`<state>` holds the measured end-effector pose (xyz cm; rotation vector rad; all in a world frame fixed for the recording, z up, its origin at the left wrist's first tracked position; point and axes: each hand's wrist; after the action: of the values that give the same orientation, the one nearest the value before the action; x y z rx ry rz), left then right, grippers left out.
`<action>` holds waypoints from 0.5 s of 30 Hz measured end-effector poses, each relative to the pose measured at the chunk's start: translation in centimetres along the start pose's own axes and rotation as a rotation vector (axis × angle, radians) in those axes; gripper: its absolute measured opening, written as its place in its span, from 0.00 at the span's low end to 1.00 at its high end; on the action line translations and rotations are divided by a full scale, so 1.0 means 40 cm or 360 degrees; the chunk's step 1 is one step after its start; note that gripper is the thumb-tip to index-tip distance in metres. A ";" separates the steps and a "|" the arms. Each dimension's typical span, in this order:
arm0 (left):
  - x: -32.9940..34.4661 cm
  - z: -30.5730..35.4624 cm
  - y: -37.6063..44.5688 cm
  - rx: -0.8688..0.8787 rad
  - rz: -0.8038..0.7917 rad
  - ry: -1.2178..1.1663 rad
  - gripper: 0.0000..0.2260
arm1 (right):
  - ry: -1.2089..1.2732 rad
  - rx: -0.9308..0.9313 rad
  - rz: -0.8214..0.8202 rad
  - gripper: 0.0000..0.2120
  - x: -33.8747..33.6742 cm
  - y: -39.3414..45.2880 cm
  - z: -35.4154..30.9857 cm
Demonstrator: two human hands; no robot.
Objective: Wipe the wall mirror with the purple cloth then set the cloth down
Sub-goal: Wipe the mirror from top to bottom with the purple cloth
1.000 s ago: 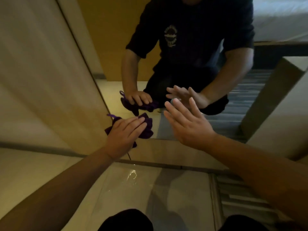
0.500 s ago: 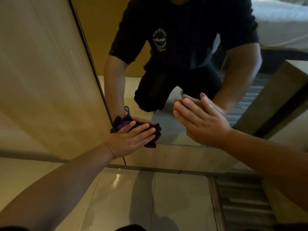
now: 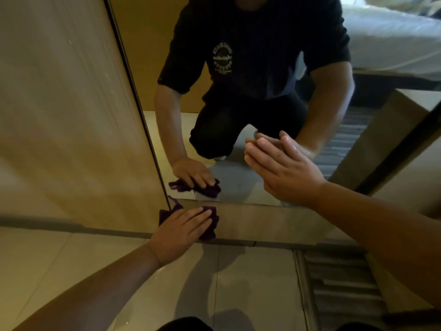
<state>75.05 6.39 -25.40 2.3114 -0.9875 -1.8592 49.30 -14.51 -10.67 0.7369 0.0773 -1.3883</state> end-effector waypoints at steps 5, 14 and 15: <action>-0.119 -0.005 0.175 -0.0079 0.0543 0.0034 0.16 | 0.0390 0.0166 0.0118 0.23 -0.062 -0.001 0.023; -0.025 0.009 0.361 0.0171 0.0660 0.0418 0.20 | 0.0271 0.0310 0.0323 0.24 -0.003 -0.067 0.147; 0.006 0.010 0.352 0.0192 0.0618 0.0484 0.21 | 0.0249 0.0287 0.0413 0.21 0.014 -0.055 0.152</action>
<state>68.27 -4.85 -20.27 2.1705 -1.4048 -1.2938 45.21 -18.10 -7.12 0.9706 -0.0212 -1.0981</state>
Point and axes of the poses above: each hand's wrist, its own y-axis towards the middle knuckle, its own x-axis out of the palm, z = x × y, and after that the axes turned 3 degrees about x, right-handed
